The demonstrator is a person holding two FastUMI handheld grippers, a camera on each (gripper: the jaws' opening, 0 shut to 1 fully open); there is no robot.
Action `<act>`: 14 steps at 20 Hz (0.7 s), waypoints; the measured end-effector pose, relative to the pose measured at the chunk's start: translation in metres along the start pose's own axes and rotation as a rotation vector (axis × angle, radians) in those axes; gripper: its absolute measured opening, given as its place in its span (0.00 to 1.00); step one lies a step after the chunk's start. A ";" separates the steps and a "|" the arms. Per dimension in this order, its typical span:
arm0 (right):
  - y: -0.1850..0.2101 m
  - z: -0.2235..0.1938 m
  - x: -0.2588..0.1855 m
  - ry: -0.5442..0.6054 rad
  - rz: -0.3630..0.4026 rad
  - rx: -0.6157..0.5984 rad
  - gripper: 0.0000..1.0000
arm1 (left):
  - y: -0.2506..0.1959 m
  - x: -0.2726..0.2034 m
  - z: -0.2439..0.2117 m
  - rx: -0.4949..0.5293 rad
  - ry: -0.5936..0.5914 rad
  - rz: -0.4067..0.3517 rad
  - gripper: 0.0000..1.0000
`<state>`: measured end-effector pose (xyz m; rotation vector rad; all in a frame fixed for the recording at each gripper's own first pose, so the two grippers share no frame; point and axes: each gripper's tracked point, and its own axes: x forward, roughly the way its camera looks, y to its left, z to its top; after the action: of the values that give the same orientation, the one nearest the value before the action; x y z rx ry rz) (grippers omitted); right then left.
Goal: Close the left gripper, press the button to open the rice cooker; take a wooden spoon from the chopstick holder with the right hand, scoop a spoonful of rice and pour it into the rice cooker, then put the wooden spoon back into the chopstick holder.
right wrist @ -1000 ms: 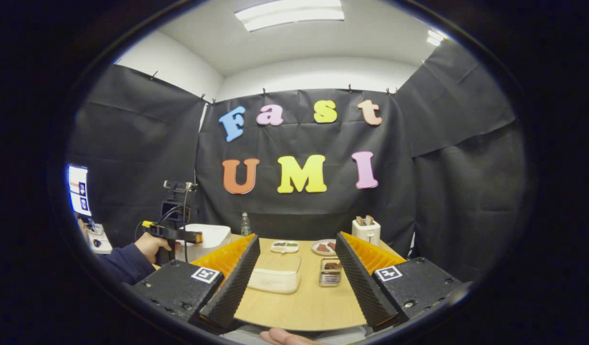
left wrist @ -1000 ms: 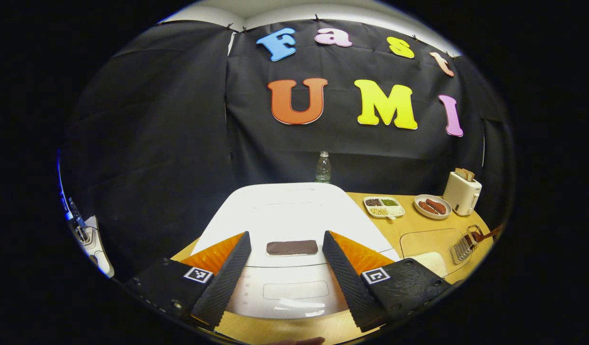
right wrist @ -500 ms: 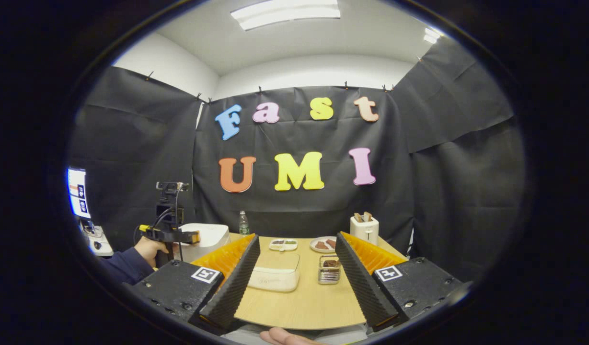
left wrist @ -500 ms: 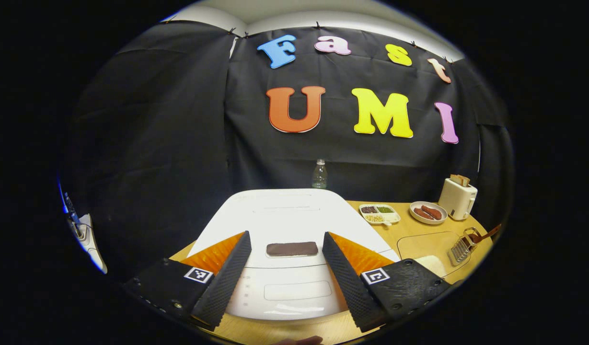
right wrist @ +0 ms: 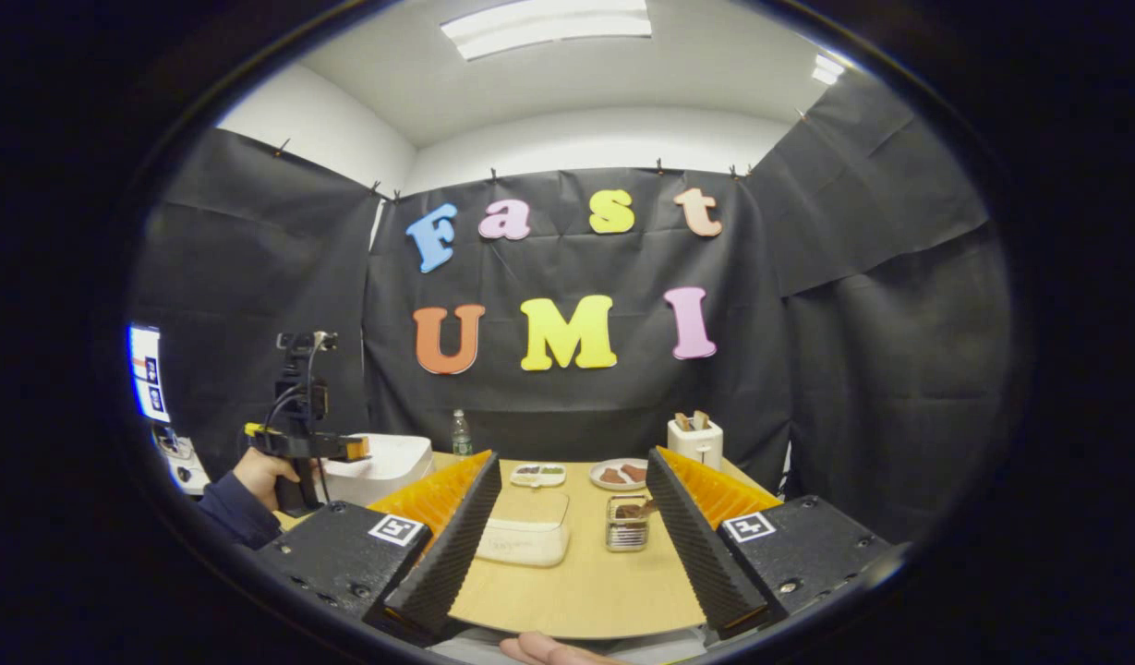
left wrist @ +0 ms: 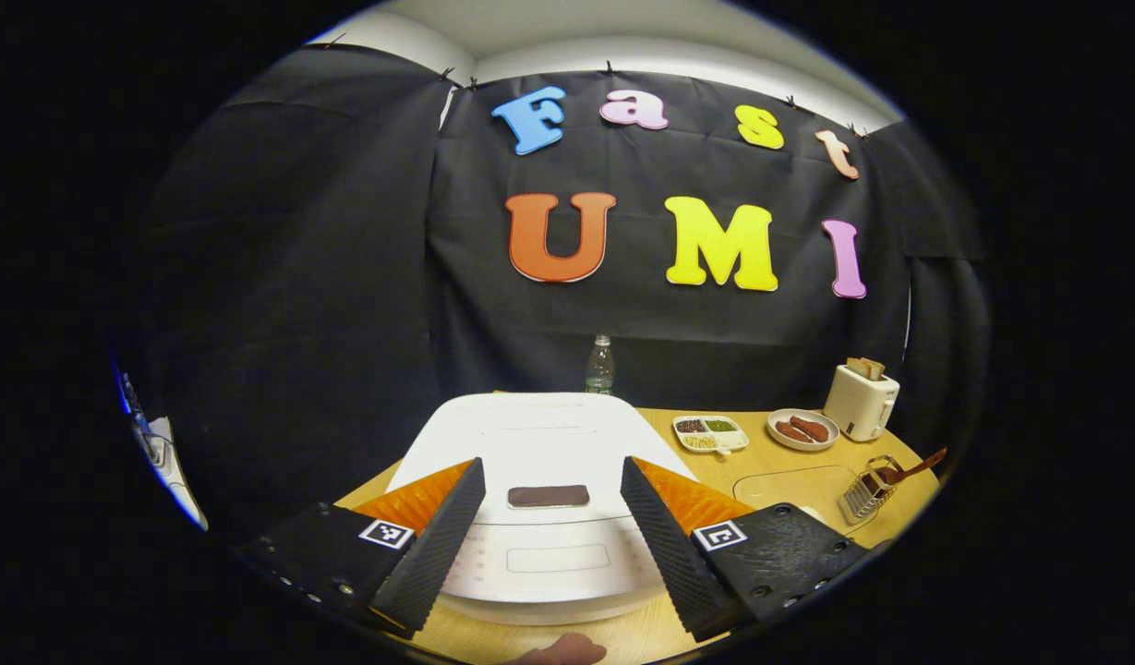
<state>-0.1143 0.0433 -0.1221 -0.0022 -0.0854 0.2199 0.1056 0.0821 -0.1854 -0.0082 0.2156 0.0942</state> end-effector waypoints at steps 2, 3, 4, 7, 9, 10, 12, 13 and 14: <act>-0.002 0.002 0.001 -0.010 -0.004 0.001 0.99 | -0.008 -0.019 0.009 -0.026 -0.006 -0.013 0.94; -0.004 0.001 0.001 -0.010 -0.007 0.000 1.00 | -0.012 -0.032 0.014 -0.031 -0.013 -0.010 0.94; -0.006 0.002 0.001 -0.005 -0.012 -0.005 1.00 | -0.013 -0.042 0.019 -0.031 -0.023 -0.006 0.94; -0.021 0.013 0.000 -0.021 -0.040 -0.025 0.98 | -0.031 -0.080 0.031 -0.012 -0.051 -0.049 0.94; -0.038 0.019 0.000 -0.034 -0.090 -0.023 1.00 | -0.036 -0.103 0.047 -0.007 -0.100 -0.064 0.94; -0.044 0.020 -0.001 -0.031 -0.110 -0.024 1.00 | -0.039 -0.114 0.053 -0.018 -0.119 -0.070 0.94; -0.049 0.019 -0.002 -0.022 -0.124 -0.014 0.99 | -0.041 -0.133 0.058 -0.043 -0.131 -0.063 0.94; -0.052 0.017 -0.003 -0.012 -0.128 -0.006 0.99 | -0.043 -0.141 0.058 -0.045 -0.132 -0.066 0.94; -0.055 0.015 -0.003 -0.003 -0.131 0.000 0.99 | -0.048 -0.150 0.059 -0.038 -0.140 -0.079 0.94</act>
<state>-0.1068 -0.0111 -0.1069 0.0039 -0.0886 0.0889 -0.0228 0.0215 -0.0960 -0.0475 0.0731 0.0196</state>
